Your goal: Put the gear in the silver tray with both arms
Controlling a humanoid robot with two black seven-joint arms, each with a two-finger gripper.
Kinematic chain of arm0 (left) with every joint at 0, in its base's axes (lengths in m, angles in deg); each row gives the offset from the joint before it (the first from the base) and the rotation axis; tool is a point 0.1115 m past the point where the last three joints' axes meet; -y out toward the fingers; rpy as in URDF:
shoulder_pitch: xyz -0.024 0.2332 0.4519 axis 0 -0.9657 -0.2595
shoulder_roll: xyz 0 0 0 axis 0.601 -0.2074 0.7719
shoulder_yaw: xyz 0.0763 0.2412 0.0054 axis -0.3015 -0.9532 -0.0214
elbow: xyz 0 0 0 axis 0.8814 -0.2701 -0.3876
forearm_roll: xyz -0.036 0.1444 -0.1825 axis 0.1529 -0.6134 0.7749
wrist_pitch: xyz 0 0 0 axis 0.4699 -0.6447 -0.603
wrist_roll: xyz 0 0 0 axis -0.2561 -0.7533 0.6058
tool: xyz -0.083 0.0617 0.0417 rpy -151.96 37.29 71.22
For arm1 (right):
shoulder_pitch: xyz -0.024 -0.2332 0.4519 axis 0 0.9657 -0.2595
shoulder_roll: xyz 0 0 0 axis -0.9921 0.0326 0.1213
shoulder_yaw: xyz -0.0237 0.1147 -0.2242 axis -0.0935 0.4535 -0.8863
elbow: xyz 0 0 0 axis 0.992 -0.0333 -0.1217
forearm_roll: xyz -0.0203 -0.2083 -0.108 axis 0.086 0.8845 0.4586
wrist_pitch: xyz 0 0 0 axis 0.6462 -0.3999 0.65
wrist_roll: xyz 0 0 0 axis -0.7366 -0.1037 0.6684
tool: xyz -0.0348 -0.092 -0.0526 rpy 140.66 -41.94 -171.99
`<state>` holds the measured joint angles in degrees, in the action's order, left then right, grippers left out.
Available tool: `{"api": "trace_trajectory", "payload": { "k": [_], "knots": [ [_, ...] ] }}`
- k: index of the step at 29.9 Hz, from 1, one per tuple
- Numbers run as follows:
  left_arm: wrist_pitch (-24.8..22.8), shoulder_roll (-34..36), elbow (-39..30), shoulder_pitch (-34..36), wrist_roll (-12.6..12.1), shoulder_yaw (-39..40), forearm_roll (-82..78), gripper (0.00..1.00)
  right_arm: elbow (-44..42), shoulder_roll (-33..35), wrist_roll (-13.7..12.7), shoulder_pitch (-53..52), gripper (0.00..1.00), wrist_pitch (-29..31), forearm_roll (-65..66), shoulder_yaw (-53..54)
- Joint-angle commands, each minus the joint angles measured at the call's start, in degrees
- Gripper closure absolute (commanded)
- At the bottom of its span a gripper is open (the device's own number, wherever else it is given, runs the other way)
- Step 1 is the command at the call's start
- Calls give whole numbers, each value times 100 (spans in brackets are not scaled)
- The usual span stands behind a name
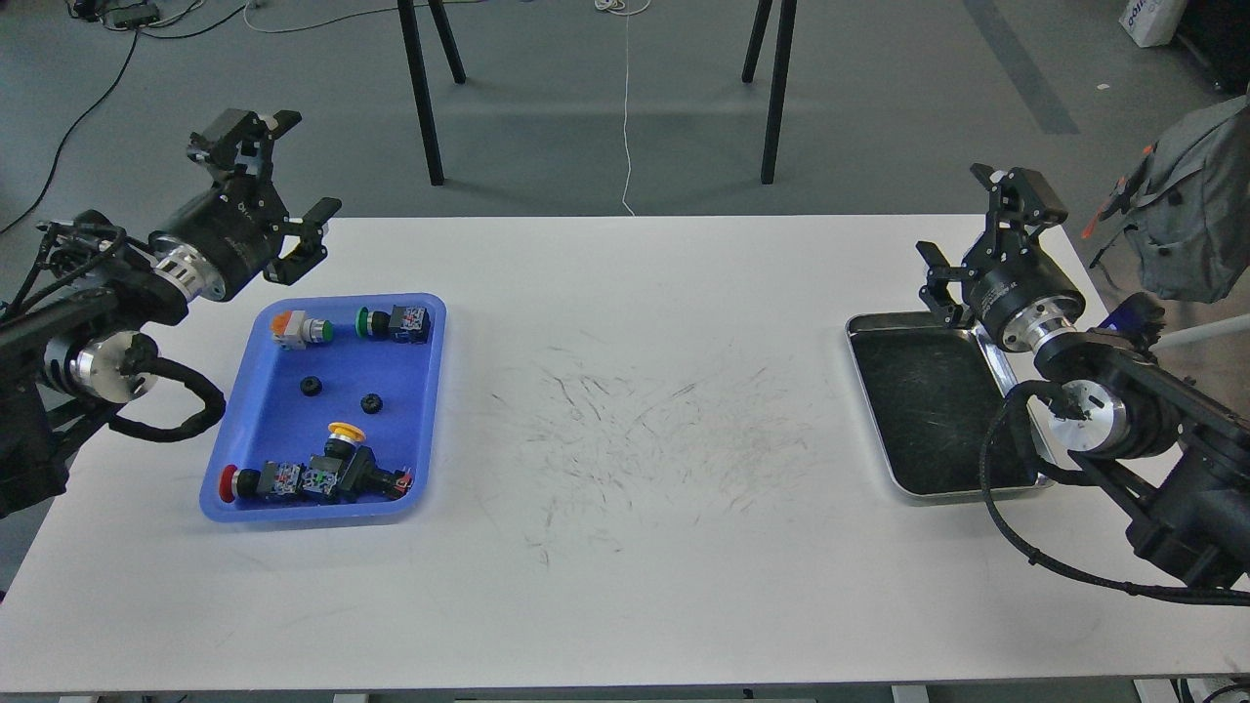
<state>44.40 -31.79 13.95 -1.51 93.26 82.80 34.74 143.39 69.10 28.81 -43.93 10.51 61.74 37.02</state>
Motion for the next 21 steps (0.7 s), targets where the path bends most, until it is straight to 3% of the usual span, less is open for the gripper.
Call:
{"api": "trace_trajectory", "payload": {
  "k": [1,13,18,21],
  "knots": [
    [-5,-19,2,4,256,4,-20,0,-2,-3,0,6,2,-4,0,-7],
    [-58,-28,283,4,350,21,59,0,7,-3,0,15,1,-4,0,2],
    [-593,42,240,4,336,83,138,0,7,-3,0,15,2,-4,0,-7],
    [-655,43,231,-31,310,162,191,0,7,-3,0,15,2,-4,0,-7]
  ]
}}
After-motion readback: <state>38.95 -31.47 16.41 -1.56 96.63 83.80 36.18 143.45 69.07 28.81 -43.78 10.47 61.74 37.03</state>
